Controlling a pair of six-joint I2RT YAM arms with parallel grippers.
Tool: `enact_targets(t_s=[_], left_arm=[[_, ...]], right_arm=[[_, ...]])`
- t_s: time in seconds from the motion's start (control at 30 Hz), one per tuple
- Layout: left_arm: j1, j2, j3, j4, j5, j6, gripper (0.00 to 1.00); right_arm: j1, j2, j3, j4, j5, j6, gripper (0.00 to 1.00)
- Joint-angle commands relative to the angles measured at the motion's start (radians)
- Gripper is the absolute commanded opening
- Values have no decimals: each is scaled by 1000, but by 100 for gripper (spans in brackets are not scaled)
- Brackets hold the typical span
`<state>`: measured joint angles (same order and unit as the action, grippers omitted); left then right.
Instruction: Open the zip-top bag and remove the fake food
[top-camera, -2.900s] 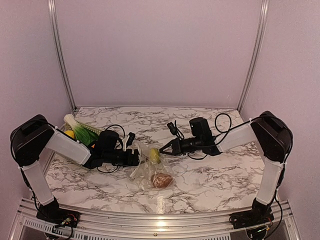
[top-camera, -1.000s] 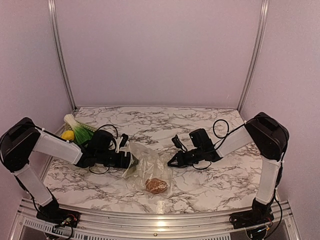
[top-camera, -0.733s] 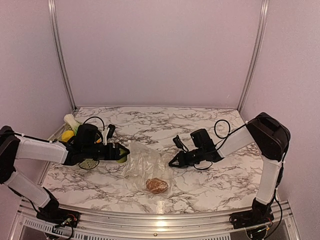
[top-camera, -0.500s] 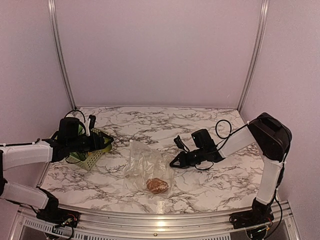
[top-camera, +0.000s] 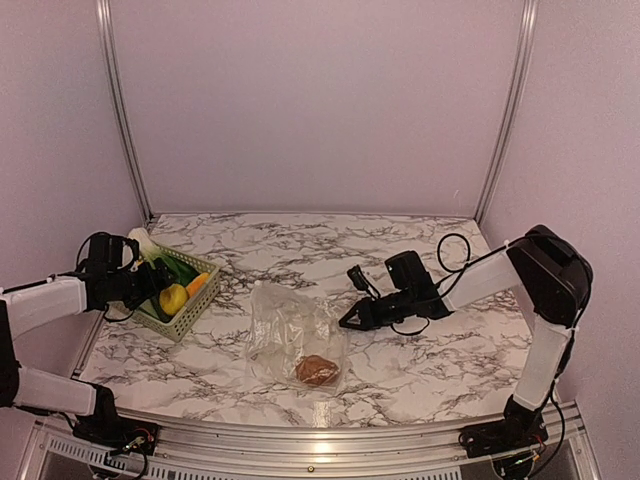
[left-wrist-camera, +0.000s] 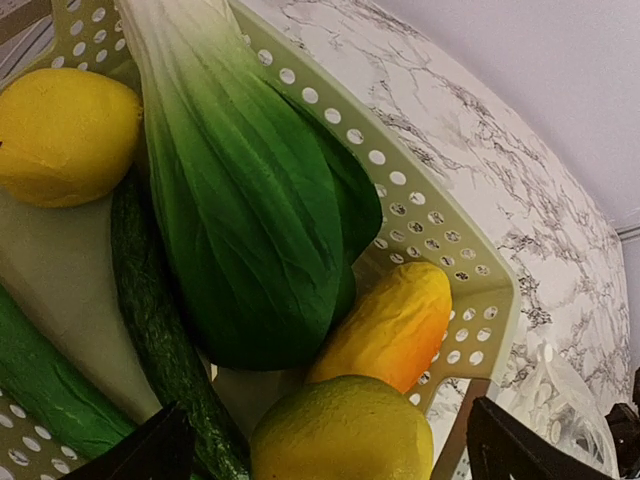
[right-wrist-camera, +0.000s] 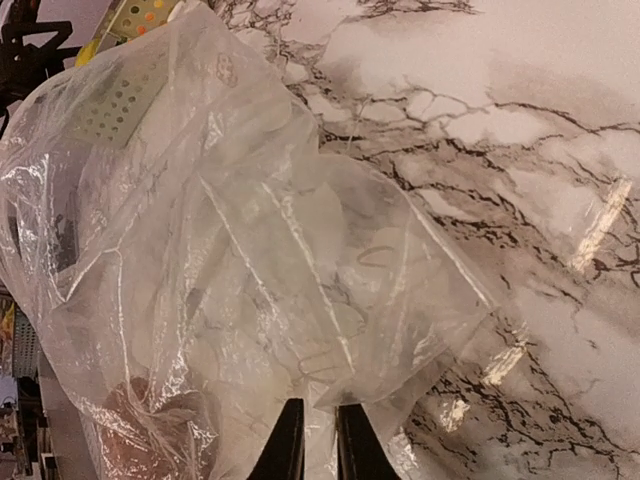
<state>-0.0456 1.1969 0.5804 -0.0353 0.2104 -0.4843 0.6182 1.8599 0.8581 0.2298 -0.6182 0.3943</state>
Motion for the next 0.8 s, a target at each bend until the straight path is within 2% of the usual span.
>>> enact_targets(t_s=[0.0, 0.17, 0.23, 0.37, 0.57, 0.63, 0.77], left_arm=[[6, -13, -9, -22, 40, 2, 99], [6, -68, -14, -21, 87, 6, 99], [2, -101, -21, -15, 120, 5, 99], [-52, -146, -23, -8, 163, 7, 99], [-241, -118, -20, 24, 187, 20, 96], [-293, -99, -25, 49, 208, 19, 91], [-401, -54, -26, 77, 230, 18, 76]], right_arm=[[-17, -40, 62, -73, 14, -61, 16], [-38, -81, 96, -149, 33, -90, 39], [-42, -106, 93, -171, 38, -96, 42], [-42, -178, 49, -178, 21, -78, 44], [-35, -261, -100, -94, -76, 13, 44], [-11, -288, -142, -80, -86, 37, 43], [82, -297, -166, -81, -61, 63, 44]])
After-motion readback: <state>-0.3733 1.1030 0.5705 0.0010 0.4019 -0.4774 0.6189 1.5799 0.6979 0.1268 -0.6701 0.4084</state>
